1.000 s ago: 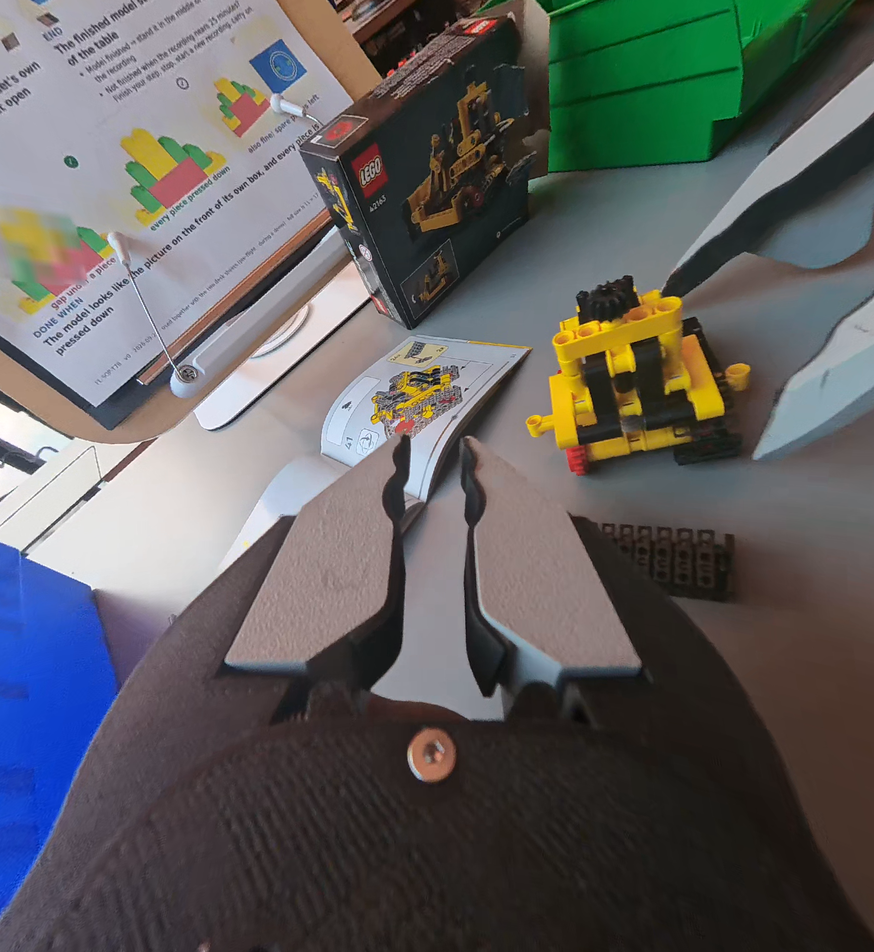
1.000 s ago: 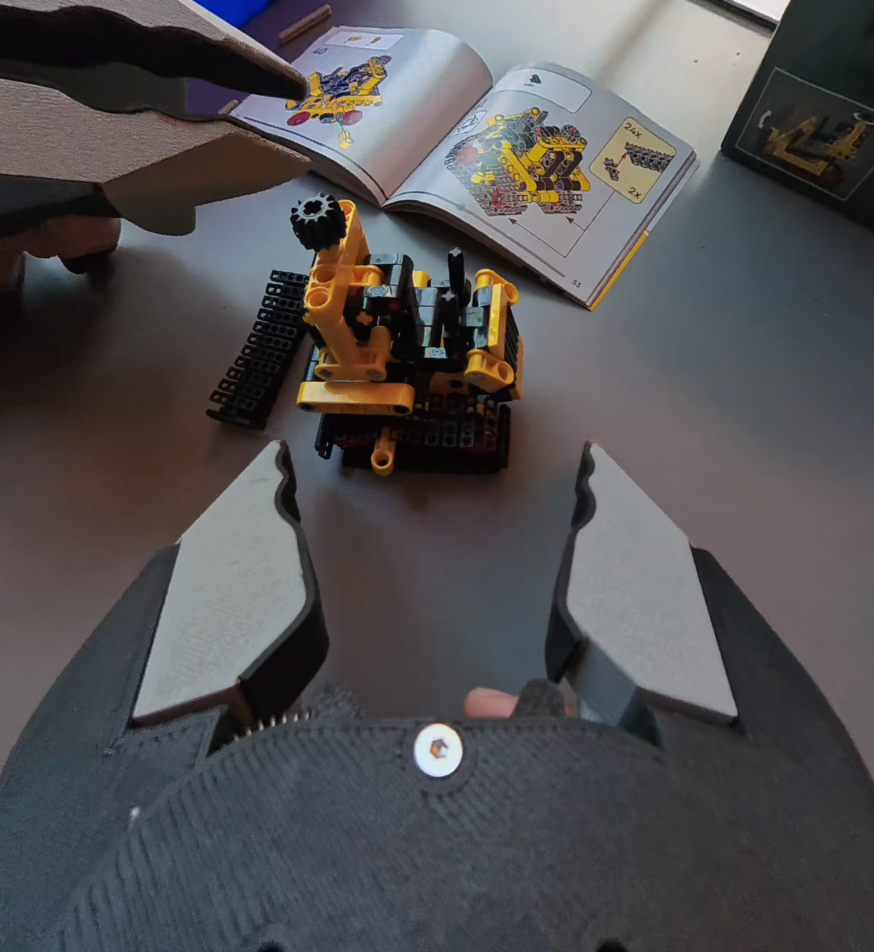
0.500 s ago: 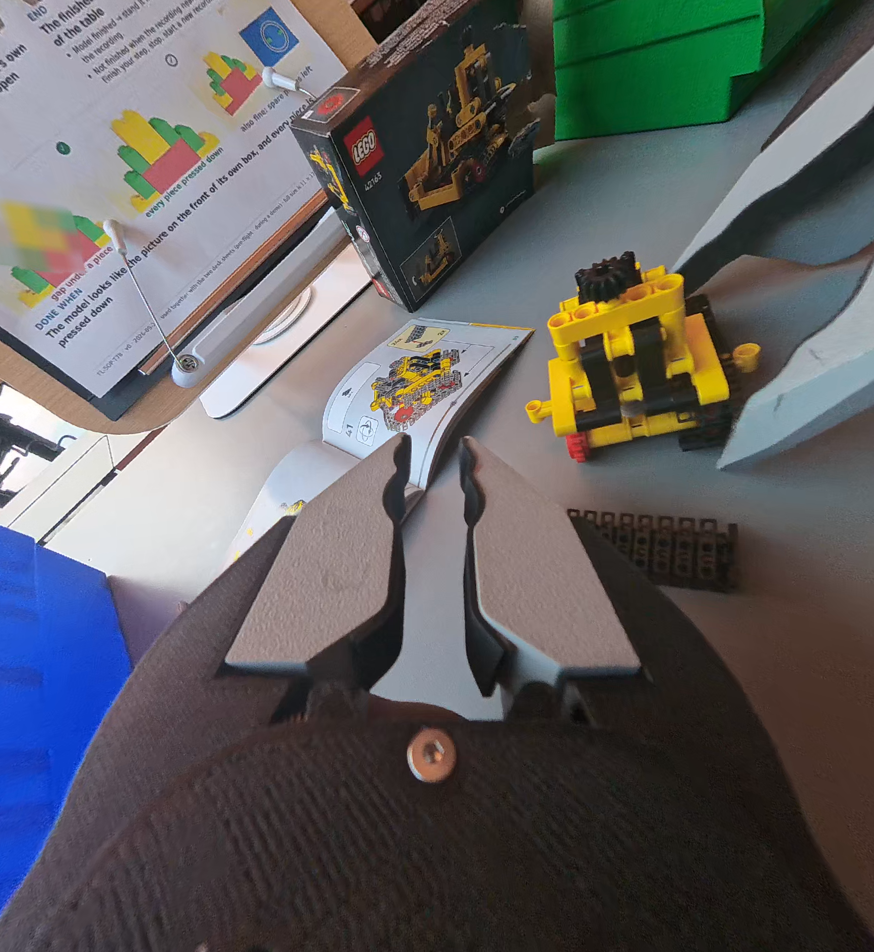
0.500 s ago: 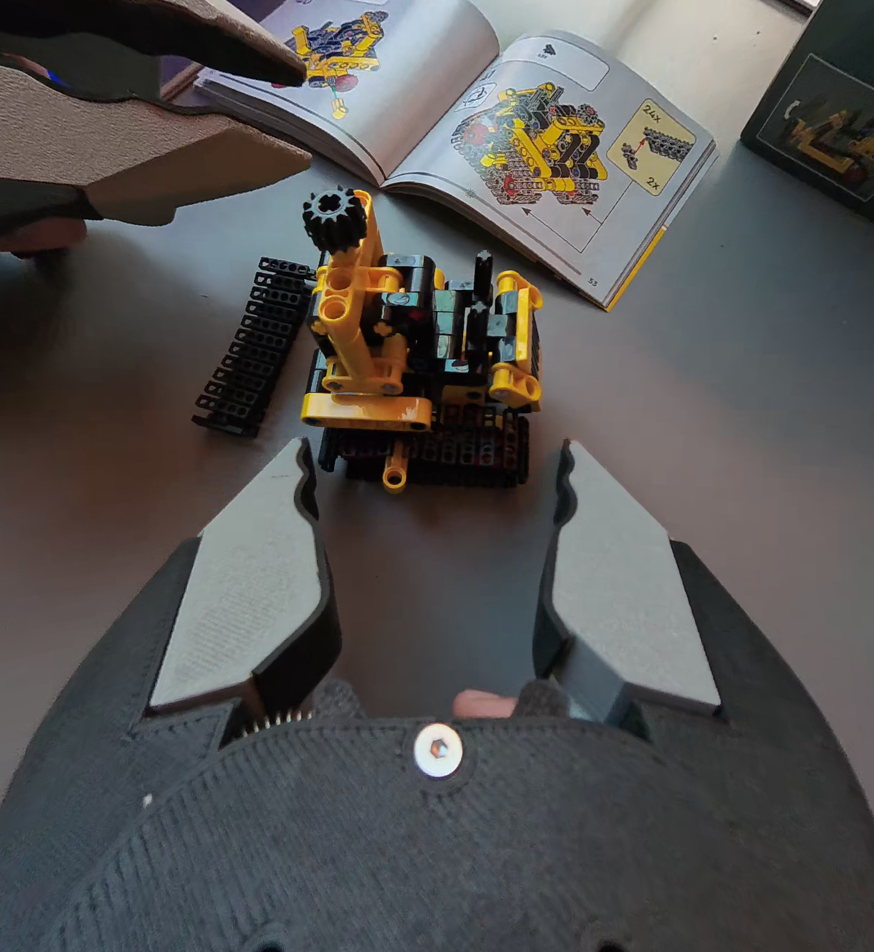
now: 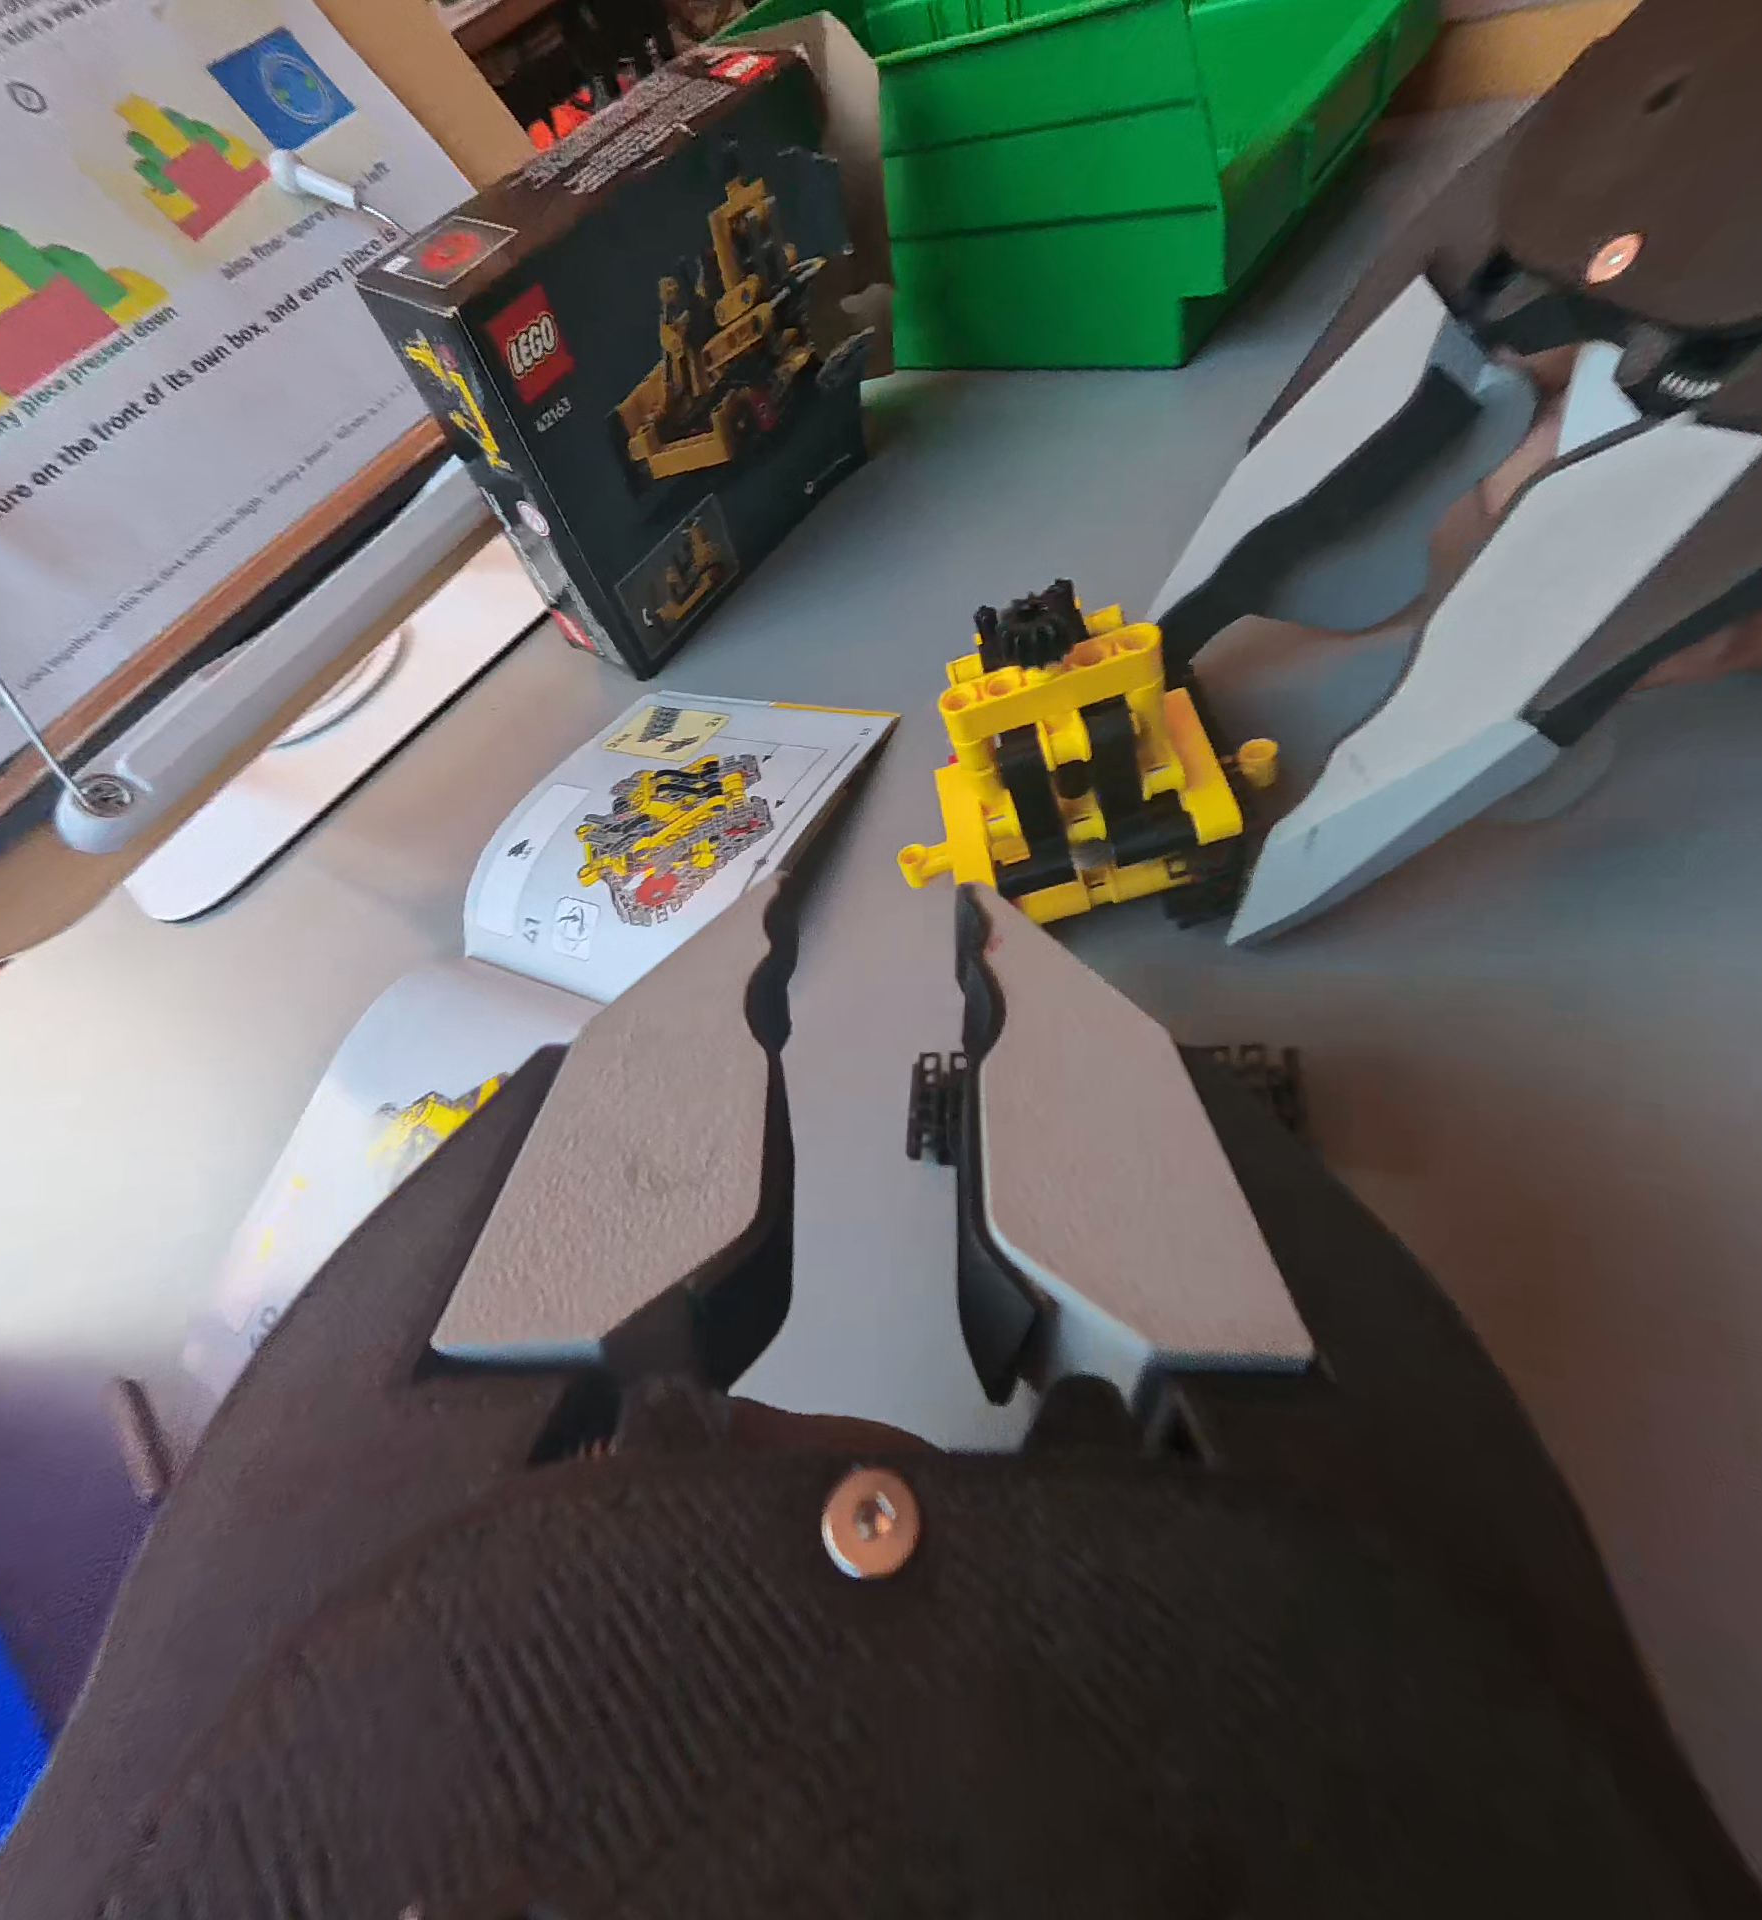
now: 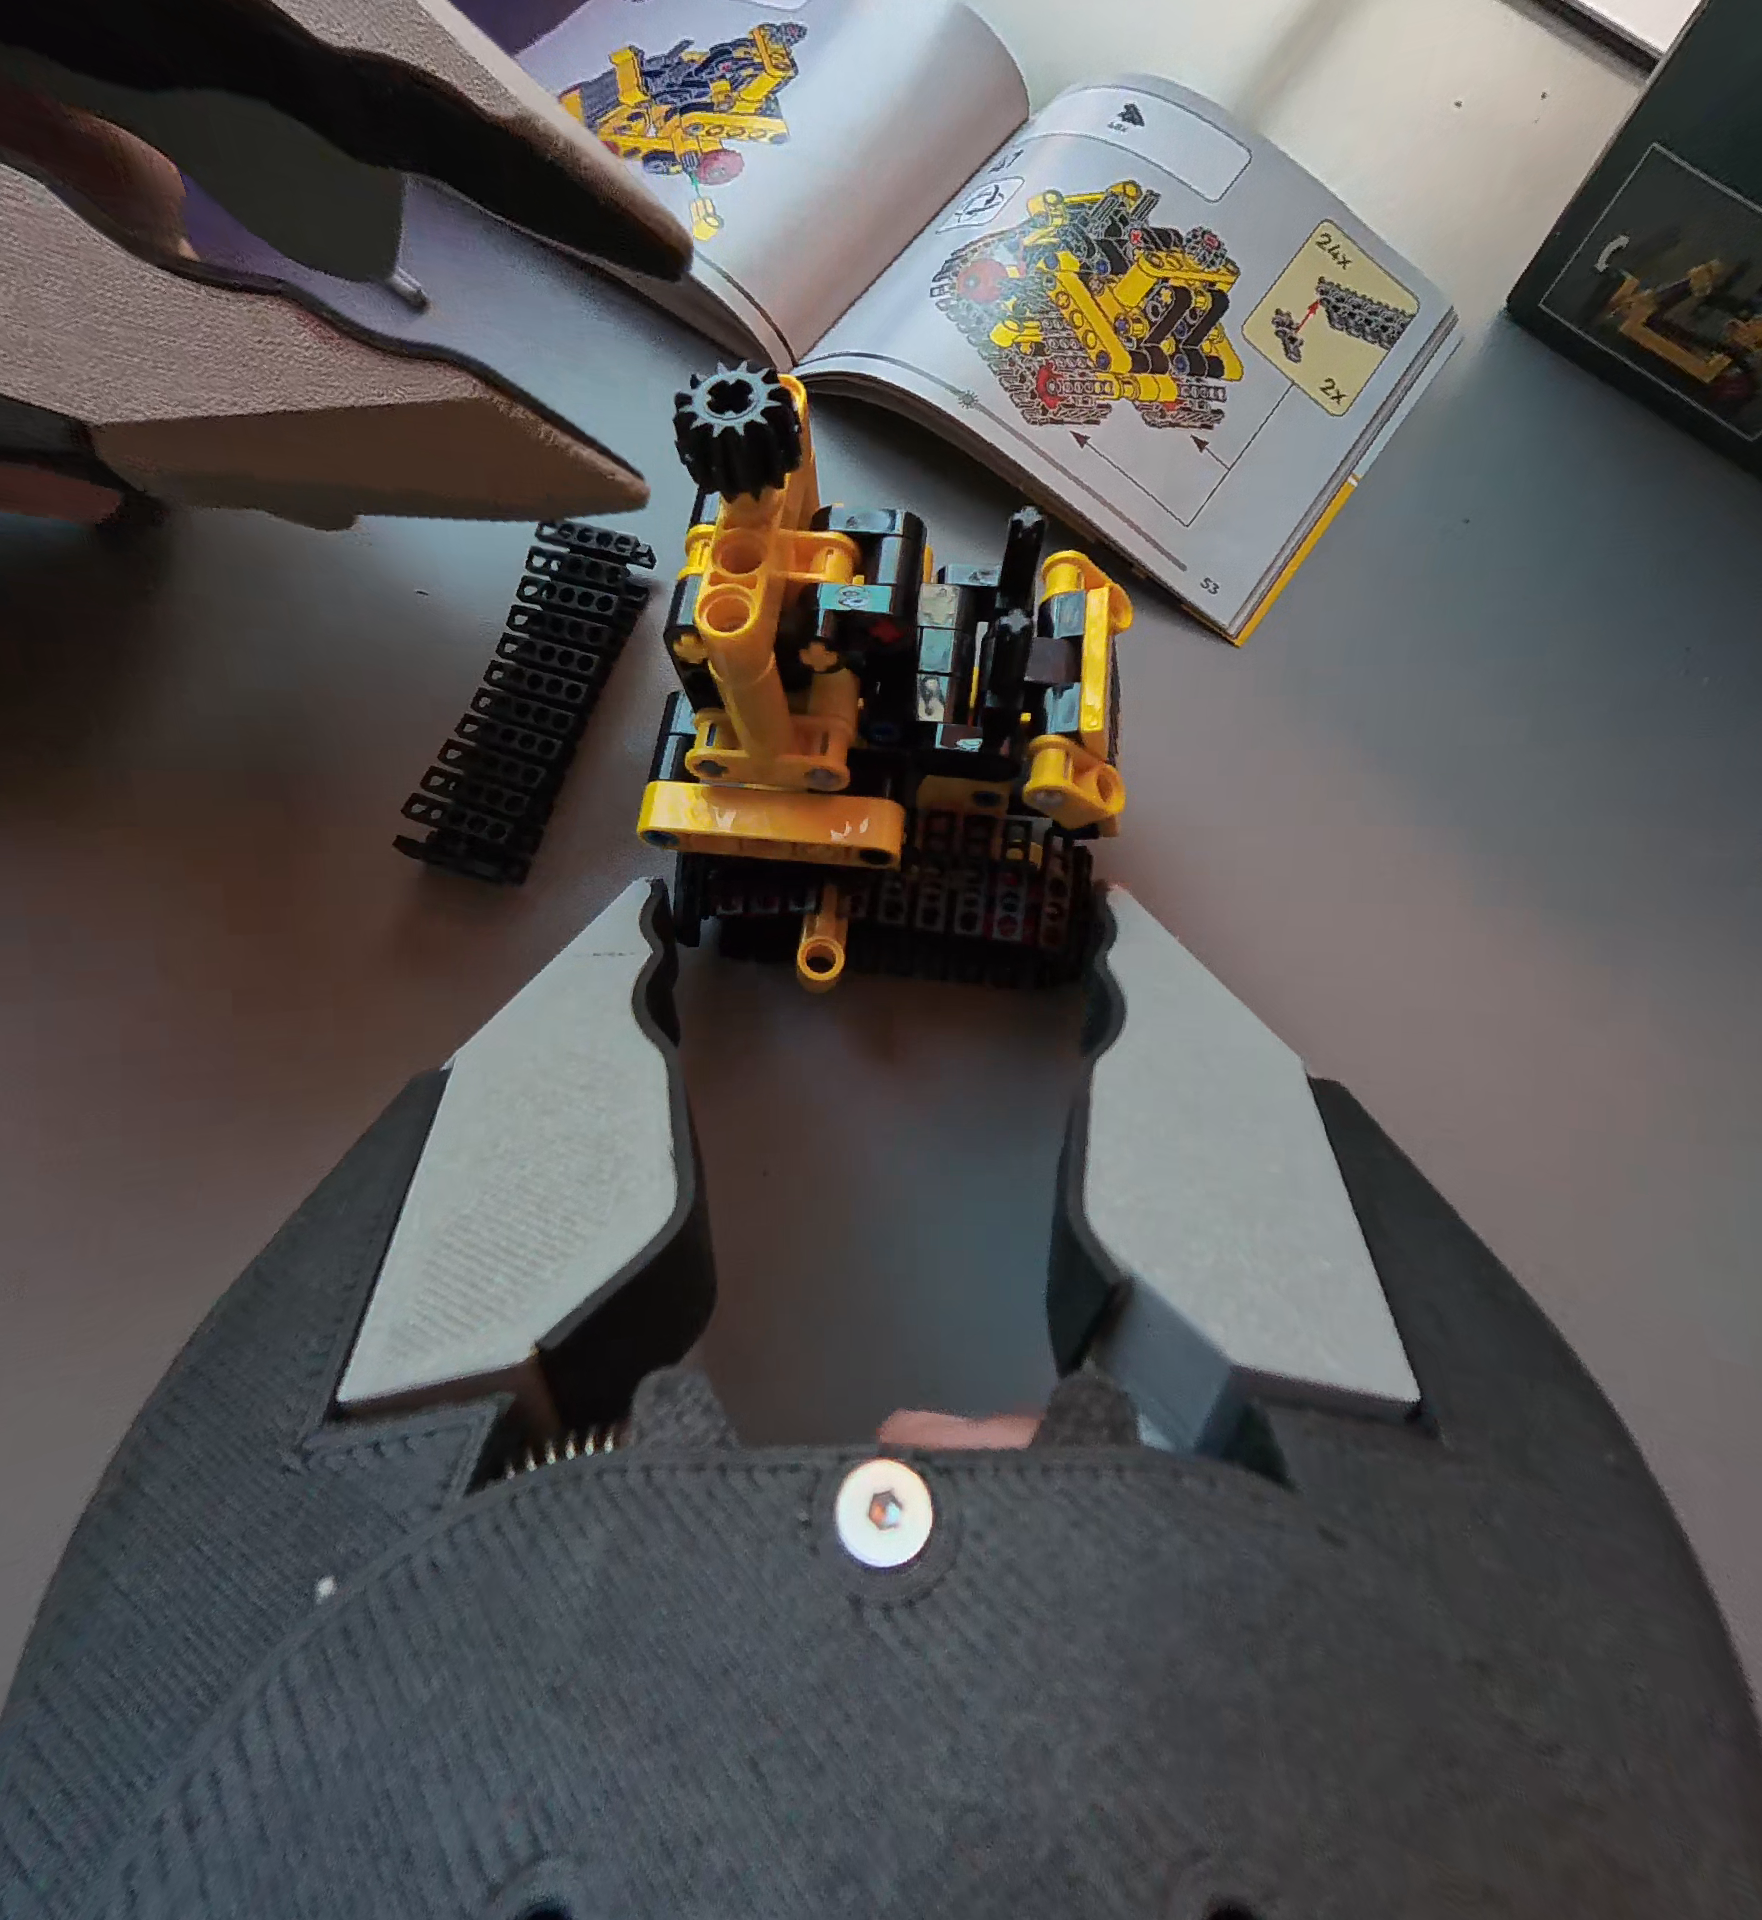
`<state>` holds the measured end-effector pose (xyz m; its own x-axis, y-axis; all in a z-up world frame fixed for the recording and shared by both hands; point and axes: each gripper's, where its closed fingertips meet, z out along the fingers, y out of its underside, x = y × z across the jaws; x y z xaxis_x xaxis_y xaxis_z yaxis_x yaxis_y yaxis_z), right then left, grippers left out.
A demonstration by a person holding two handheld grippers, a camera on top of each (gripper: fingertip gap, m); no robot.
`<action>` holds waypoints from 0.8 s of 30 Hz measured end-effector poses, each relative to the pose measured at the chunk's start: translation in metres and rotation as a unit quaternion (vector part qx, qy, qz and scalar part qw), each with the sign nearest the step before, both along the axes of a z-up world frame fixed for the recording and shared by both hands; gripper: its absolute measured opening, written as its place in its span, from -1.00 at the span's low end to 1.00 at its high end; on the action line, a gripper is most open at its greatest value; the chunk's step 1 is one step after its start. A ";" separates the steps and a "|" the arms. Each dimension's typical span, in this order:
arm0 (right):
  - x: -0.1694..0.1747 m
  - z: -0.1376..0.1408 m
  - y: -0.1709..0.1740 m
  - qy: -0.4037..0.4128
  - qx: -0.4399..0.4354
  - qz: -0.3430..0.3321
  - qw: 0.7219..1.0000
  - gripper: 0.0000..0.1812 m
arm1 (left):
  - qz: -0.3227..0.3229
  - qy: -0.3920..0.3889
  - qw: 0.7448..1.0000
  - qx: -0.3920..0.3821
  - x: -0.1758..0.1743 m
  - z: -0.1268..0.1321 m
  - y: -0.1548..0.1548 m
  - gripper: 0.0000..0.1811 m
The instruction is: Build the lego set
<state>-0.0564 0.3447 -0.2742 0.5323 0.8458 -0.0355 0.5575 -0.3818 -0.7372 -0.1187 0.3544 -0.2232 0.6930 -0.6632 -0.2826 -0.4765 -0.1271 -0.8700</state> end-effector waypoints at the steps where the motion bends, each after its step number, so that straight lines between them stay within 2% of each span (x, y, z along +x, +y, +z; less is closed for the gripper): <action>1: 0.000 0.000 0.000 0.001 -0.001 0.001 1.000 -0.16 | -0.006 -0.008 1.000 -0.005 0.000 0.001 -0.001 -0.69; 5: 0.000 0.002 -0.001 0.010 -0.007 0.005 1.000 -0.17 | -0.023 -0.020 1.000 0.001 0.004 0.006 -0.004 -0.65; 9: 0.000 0.002 -0.001 0.015 -0.014 0.005 1.000 -0.17 | -0.050 -0.003 0.999 -0.012 0.012 0.002 -0.007 -0.50; 18: -0.001 -0.001 -0.001 -0.013 0.009 0.008 1.000 -0.12 | -0.105 0.035 0.993 -0.039 0.024 -0.015 -0.015 -0.49; 24: 0.002 -0.001 -0.004 -0.014 0.011 0.006 1.000 -0.04 | -0.101 0.038 0.994 -0.026 0.021 -0.011 -0.014 -0.50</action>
<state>-0.0545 0.3410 -0.2750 0.5228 0.8525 -0.0016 0.5820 -0.3583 -0.7300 -0.0973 0.3403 -0.2342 0.5219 -0.8017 -0.2913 -0.5613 -0.0656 -0.8250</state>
